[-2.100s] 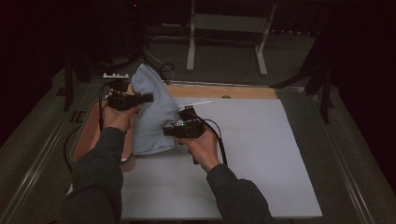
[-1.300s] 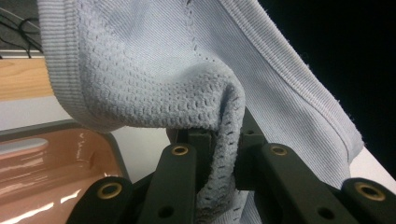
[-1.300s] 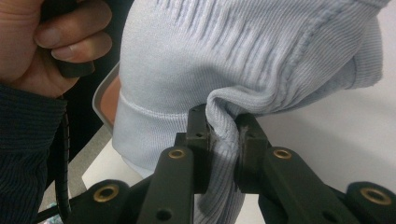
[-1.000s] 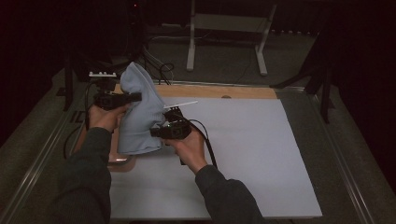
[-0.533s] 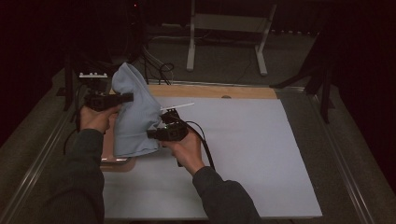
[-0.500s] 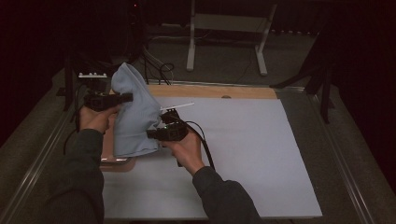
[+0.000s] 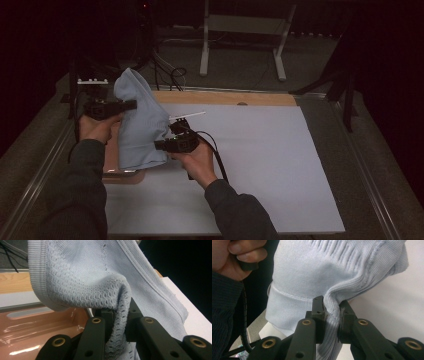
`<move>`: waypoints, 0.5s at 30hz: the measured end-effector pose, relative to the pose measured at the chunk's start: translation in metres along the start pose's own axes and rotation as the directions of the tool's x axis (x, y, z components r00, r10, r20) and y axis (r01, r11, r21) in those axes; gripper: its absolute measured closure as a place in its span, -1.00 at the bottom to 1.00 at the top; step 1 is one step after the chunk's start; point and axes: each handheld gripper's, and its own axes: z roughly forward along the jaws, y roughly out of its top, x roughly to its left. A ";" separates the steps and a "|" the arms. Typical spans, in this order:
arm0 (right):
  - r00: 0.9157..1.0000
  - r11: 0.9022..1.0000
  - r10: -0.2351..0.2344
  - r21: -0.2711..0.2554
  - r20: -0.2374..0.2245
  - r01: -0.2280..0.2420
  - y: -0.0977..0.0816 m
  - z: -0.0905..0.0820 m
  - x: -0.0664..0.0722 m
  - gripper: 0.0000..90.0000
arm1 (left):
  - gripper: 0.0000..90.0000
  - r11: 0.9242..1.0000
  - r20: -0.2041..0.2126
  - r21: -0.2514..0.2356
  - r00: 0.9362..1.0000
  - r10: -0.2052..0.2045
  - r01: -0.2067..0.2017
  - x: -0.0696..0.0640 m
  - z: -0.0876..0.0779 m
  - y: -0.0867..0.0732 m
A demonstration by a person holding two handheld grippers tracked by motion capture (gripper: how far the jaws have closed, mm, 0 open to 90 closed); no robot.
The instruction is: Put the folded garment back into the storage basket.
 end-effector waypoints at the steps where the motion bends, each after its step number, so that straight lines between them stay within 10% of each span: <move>1: 1.000 1.000 -0.002 -0.001 0.003 0.002 -0.001 0.001 0.000 0.76 | 0.84 1.000 -0.001 -0.001 1.000 -0.003 0.003 0.001 0.000 0.000; 15: 1.000 1.000 -0.013 0.005 0.016 0.013 0.003 0.009 0.006 0.76 | 0.84 1.000 -0.011 -0.002 1.000 -0.015 0.015 0.007 -0.003 -0.001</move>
